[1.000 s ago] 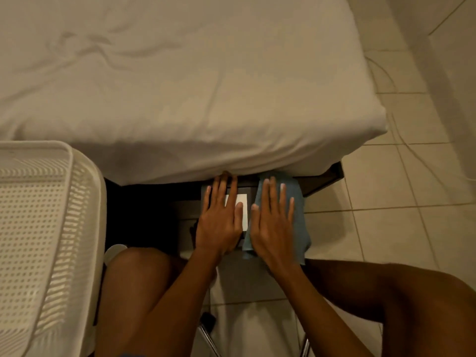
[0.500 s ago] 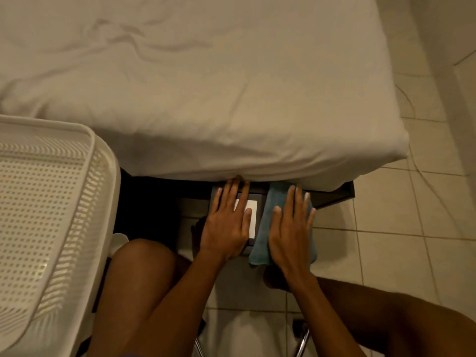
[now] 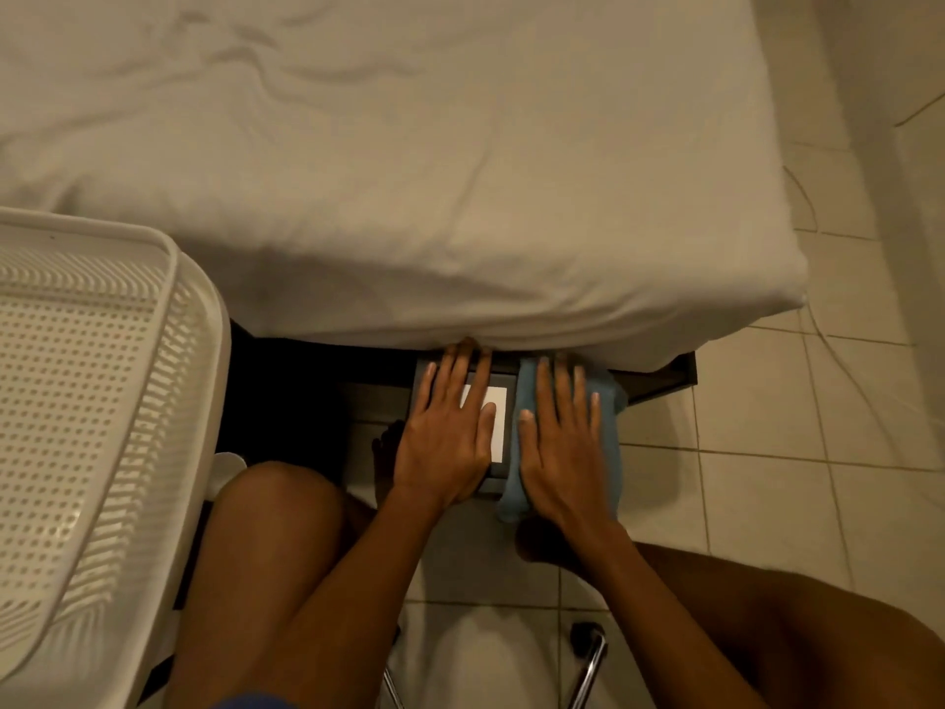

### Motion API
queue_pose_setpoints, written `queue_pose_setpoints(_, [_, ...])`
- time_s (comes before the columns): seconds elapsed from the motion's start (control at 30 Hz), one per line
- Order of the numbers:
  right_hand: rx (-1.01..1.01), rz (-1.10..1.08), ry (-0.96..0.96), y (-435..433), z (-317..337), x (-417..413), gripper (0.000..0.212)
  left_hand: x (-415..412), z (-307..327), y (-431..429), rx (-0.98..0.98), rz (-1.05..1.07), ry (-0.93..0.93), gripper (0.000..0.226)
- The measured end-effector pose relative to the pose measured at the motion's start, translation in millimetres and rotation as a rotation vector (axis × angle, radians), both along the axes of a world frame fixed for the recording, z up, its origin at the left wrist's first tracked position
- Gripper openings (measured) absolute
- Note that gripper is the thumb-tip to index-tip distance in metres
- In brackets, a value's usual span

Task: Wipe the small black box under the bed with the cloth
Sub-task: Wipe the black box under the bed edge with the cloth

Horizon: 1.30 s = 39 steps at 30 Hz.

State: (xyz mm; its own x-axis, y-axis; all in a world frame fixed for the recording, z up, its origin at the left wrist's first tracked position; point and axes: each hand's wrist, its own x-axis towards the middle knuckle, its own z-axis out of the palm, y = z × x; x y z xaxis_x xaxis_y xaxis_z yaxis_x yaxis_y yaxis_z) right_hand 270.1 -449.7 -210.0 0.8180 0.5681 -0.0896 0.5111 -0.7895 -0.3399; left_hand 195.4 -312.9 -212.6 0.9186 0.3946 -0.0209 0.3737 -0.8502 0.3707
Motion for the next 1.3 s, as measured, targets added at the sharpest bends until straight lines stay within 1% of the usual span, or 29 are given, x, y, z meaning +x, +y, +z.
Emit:
queue_pose_setpoints(0.07, [0.002, -0.031, -0.016, 10, 0, 11, 0.062, 1, -2, 2, 0.000, 0.005, -0.003, 0.061])
queue_pose_setpoints(0.13, [0.025, -0.032, -0.010, 9, 1, 4, 0.061, 0, -2, 3, -0.011, 0.005, -0.003, 0.061])
queue_pose_setpoints(0.27, [0.012, 0.066, 0.003, -10, -2, -9, 0.062, 0, -2, 0, -0.014, 0.007, -0.024, 0.060])
queue_pose_setpoints(0.4, [0.012, -0.023, -0.007, 11, 3, 9, 0.061, 0, -4, 2, -0.014, 0.005, -0.009, 0.061])
queue_pose_setpoints(0.57, [0.021, 0.048, 0.008, -4, -1, -7, 0.058, 0, -3, 1, 0.004, -0.006, -0.007, 0.060])
queue_pose_setpoints(0.7, [0.029, -0.050, -0.009, 14, 1, 5, 0.058, 1, -5, 3, -0.006, -0.004, -0.002, 0.061])
queue_pose_setpoints(0.83, [0.047, -0.030, -0.006, 9, -2, -17, 0.059, 1, -4, 4, 0.004, -0.017, 0.001, 0.060])
queue_pose_setpoints(1.0, [0.046, -0.056, -0.017, 13, 0, 6, 0.059, 2, -2, 3, 0.024, -0.017, 0.028, 0.059])
queue_pose_setpoints(1.13, [0.024, -0.081, -0.002, 1, 0, -27, 0.059, 0, -2, 4, 0.043, -0.015, 0.024, 0.059])
queue_pose_setpoints(1.3, [0.032, -0.095, 0.003, 7, 2, 2, 0.061, 1, -1, 2, 0.032, -0.012, 0.025, 0.059])
